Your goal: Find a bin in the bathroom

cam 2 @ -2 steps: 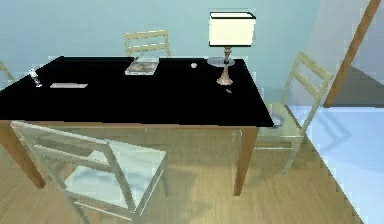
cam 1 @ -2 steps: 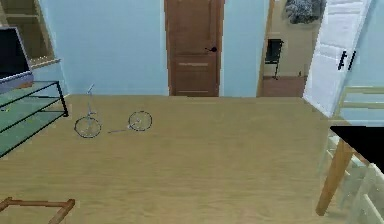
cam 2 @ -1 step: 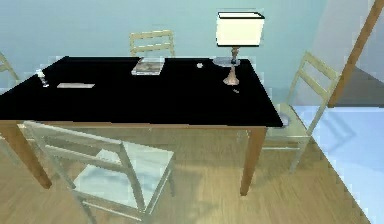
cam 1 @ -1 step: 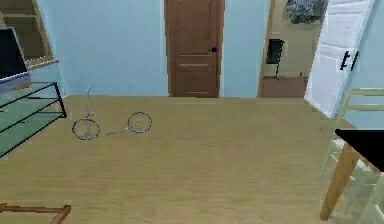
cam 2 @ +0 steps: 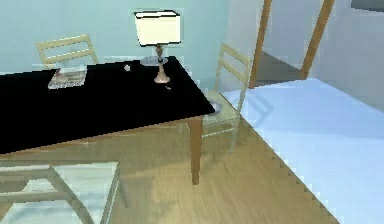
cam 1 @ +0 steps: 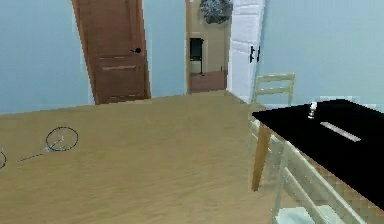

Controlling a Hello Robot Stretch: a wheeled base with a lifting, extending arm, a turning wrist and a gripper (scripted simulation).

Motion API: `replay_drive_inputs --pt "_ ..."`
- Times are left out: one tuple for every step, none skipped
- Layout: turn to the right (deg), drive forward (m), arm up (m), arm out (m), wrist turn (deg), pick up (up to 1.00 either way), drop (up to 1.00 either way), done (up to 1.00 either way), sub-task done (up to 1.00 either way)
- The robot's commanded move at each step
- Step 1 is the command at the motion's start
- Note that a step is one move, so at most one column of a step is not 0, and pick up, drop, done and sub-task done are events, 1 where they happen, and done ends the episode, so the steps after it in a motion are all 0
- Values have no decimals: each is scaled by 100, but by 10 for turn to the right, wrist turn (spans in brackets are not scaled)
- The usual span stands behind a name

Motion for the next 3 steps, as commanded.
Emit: replay_drive_inputs --pt "30 0 0 0 0 0 0 0 0" --pt "0 100 0 0 0 0 0 0 0" --pt "0 100 0 0 0 0 0 0 0"
